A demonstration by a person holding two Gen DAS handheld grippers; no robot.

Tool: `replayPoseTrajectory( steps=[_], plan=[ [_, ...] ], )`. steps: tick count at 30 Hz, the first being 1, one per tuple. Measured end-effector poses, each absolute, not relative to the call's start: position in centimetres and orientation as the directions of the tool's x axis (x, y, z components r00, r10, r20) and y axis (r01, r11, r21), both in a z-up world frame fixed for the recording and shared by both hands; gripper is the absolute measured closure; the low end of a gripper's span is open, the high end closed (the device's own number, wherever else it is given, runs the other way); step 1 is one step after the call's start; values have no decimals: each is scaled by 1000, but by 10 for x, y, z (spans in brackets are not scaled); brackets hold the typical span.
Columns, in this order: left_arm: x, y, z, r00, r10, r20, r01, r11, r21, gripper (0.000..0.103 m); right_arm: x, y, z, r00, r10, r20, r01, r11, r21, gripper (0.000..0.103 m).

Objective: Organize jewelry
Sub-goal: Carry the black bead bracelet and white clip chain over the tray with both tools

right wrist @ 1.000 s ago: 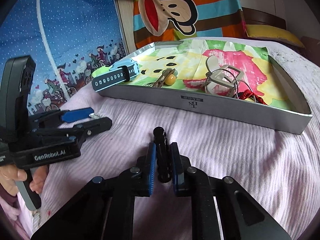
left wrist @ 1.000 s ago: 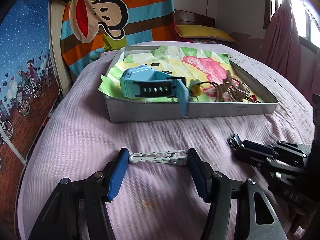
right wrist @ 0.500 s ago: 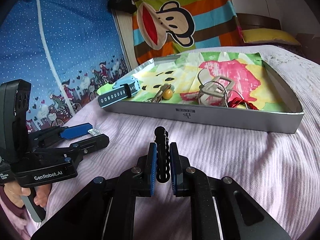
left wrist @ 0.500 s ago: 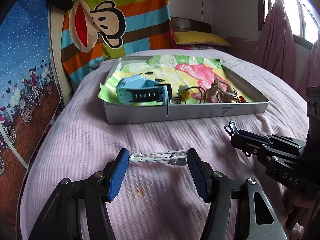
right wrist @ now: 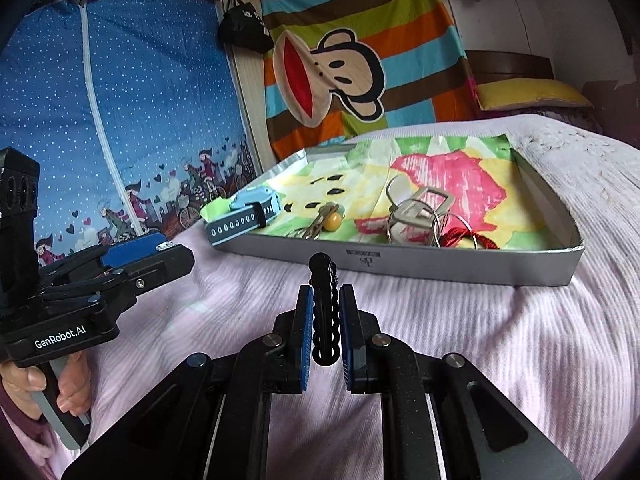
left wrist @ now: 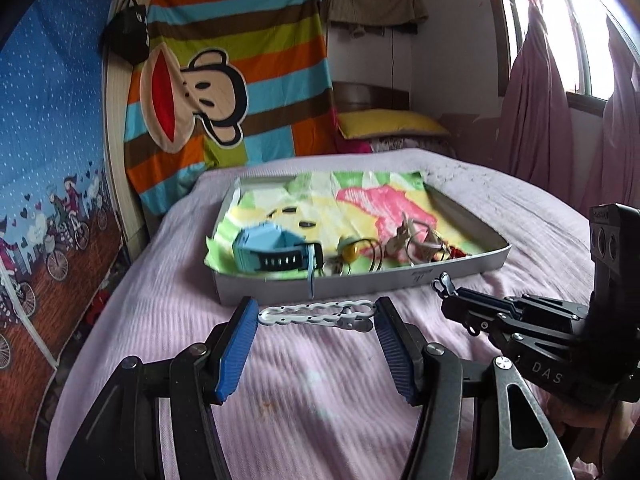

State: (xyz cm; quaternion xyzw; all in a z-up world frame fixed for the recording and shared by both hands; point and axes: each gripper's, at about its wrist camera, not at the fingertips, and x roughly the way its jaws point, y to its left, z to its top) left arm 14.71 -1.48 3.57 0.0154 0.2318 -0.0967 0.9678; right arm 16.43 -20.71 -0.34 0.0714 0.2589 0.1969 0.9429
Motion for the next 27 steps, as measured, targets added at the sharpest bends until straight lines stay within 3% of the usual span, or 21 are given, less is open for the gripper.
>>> replayPoseTrajectory(
  steps=[6, 14, 20, 27],
  plan=[
    [147, -19, 49, 899, -200, -389, 202, 979, -35, 45, 162, -213, 4, 814, 398, -423, -321, 915, 244, 92],
    [180, -21, 69, 902, -212, -377, 194, 977, -83, 45, 181, -230, 27, 867, 350, -354, -272, 928, 253, 92],
    [231, -19, 71, 880, -190, -436, 135, 979, -154, 45, 209, -233, 47, 901, 293, -320, -242, 951, 190, 92],
    [269, -34, 57, 844, -145, -516, 100, 988, -114, 45, 237, -234, 35, 881, 255, -398, -195, 963, 186, 92]
  ],
)
